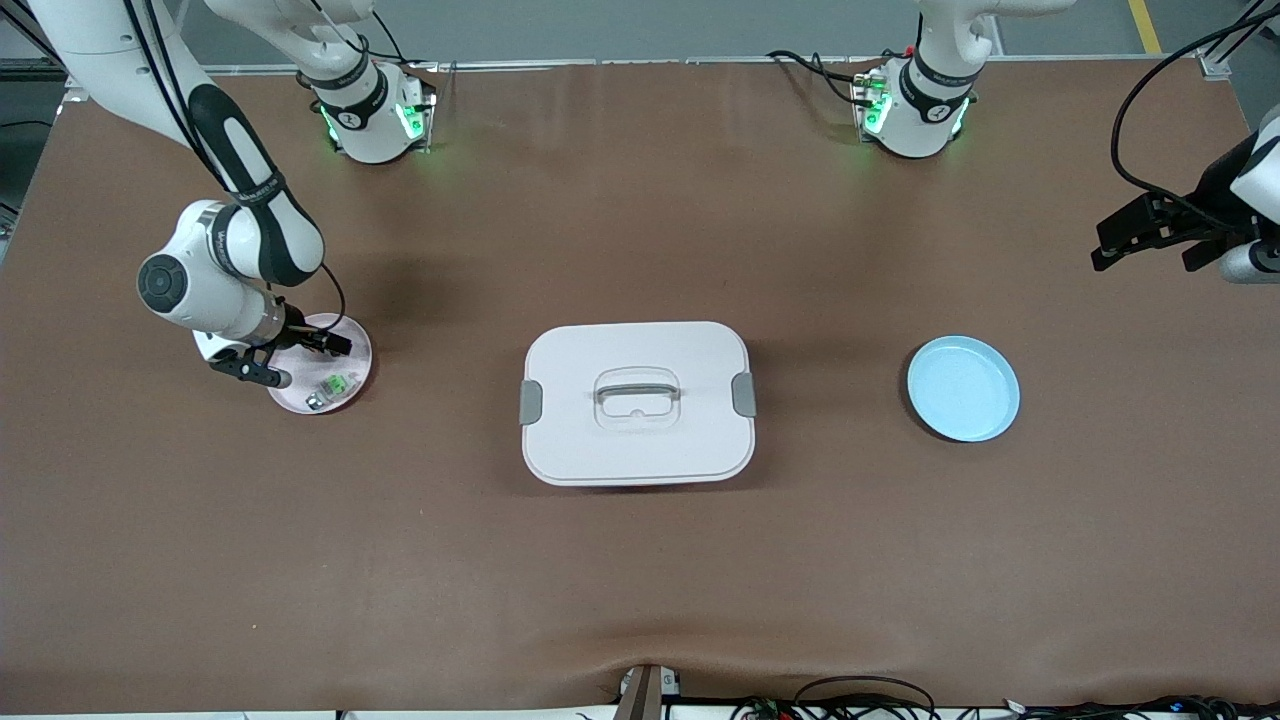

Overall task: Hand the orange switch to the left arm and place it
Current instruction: 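Close the right gripper on the black-and-orange switch, then lift the switch with the right gripper while the left gripper reaches over, then carry the switch above the box while the left gripper approaches it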

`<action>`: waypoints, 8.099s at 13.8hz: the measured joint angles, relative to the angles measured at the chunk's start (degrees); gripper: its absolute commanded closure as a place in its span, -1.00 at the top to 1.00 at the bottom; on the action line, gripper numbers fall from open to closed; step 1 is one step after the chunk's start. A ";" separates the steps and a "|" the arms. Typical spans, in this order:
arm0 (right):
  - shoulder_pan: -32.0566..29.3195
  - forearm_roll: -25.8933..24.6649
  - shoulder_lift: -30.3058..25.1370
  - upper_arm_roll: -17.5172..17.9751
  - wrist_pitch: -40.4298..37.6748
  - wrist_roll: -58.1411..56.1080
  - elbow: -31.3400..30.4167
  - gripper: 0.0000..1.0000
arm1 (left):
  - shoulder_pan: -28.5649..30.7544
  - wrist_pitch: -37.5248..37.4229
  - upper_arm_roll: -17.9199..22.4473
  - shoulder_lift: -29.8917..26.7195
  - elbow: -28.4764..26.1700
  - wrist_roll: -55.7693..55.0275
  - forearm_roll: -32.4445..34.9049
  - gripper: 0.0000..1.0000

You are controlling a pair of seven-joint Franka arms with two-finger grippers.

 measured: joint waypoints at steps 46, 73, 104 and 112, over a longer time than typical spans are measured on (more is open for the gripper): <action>0.25 11.71 -0.48 0.13 -44.68 15.26 28.42 -1.00 | -0.95 2.33 -5.92 2.01 1.90 -6.43 -24.50 1.00; 18.00 23.06 -1.02 1.01 -48.60 61.16 42.87 -1.00 | -13.38 31.14 -14.72 12.13 2.13 -37.34 -30.20 1.00; 23.88 34.38 -1.26 1.28 -49.00 77.25 51.65 -1.00 | -30.00 60.88 -14.80 22.83 2.27 -47.07 -30.21 1.00; 24.36 34.41 2.54 1.26 -48.64 81.61 56.82 -1.00 | -32.32 64.54 -14.80 24.63 2.29 -47.52 -30.21 1.00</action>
